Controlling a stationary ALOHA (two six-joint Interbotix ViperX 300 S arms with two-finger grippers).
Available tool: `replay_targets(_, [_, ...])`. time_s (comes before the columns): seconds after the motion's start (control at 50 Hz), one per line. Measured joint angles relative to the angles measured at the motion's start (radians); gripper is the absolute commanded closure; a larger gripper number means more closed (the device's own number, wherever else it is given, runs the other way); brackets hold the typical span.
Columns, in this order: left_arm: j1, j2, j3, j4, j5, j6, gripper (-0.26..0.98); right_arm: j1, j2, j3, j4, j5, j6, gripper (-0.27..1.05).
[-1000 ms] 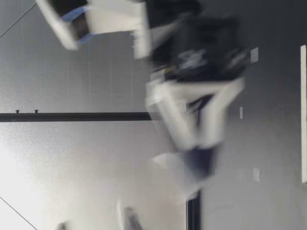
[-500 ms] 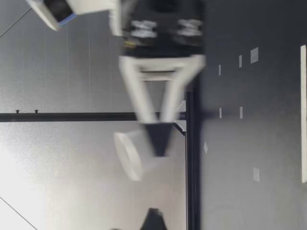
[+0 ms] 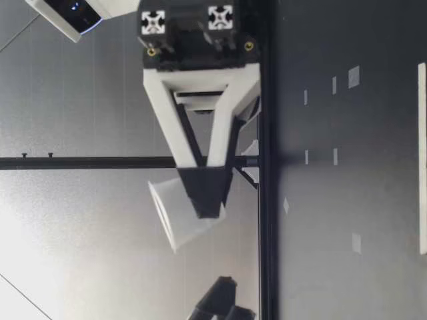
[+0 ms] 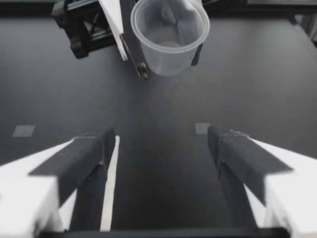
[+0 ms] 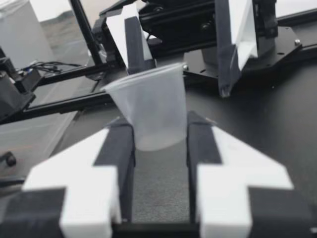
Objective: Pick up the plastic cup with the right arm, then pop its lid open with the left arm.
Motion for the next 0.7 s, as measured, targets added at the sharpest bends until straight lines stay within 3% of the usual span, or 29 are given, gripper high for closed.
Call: replay_targets(0.7, [0.000, 0.020, -0.015, -0.003, 0.026, -0.012, 0.04, 0.000, 0.000, 0.000, -0.002, 0.031, -0.035, 0.70])
